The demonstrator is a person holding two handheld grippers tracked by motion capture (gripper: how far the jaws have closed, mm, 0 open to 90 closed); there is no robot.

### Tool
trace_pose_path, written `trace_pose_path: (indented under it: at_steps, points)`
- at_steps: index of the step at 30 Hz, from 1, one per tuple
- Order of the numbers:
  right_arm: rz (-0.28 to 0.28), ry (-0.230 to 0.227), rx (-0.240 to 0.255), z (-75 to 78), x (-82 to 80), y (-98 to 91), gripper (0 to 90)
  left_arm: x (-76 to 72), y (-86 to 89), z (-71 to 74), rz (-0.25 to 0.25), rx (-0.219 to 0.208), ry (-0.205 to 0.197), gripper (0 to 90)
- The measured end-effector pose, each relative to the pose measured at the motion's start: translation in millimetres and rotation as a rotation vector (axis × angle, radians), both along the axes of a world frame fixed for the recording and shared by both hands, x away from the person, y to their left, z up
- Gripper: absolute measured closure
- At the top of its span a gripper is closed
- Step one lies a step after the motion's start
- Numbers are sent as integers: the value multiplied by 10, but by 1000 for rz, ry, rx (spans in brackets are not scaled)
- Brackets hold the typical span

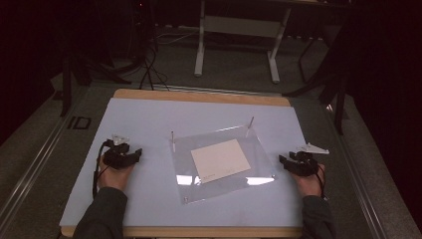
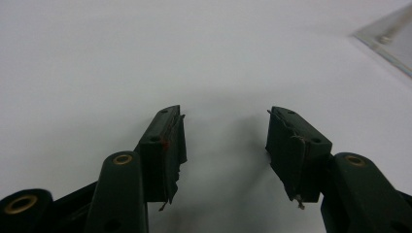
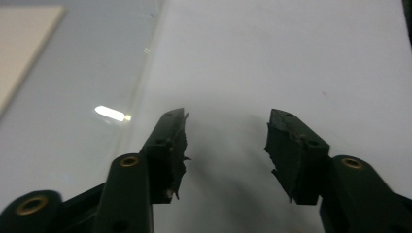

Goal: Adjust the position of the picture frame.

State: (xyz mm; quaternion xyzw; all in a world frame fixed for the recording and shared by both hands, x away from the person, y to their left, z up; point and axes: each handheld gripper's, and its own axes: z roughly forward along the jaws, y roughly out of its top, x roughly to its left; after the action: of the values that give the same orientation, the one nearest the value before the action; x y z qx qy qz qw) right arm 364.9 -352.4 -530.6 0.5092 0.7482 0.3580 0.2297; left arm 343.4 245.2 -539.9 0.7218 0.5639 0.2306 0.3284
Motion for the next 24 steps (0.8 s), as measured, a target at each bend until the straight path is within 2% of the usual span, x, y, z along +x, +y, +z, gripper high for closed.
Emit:
trace_pose_path:
  at_steps: [3, 4, 10, 11, 13, 19, 20, 24]
  points:
    - [21, -6, 1, 4, -2, 29, 500, -7, -17, 12, -12, -10, 5, 499]
    - [38, -13, -16, 2, -11, 69, 506, -20, -37, 33, -33, -24, -7, 511]
    - [88, -17, -28, 17, -14, 142, 531, -52, -78, 94, -71, -9, -33, 518]
    - [99, -18, -29, 23, -12, 154, 540, -52, -86, 110, -85, -18, -37, 524]
    - [127, -23, -25, 46, 13, 188, 564, -43, -109, 134, -99, -22, -34, 535]
    - [191, -39, -12, 157, 134, 291, 649, -18, -243, 214, -147, -18, -64, 562]
    - [200, -43, -10, 177, 162, 311, 665, -18, -267, 225, -144, -11, -73, 574]
    - [218, -54, 10, 240, 286, 377, 733, -9, -341, 263, -189, -2, -79, 610]
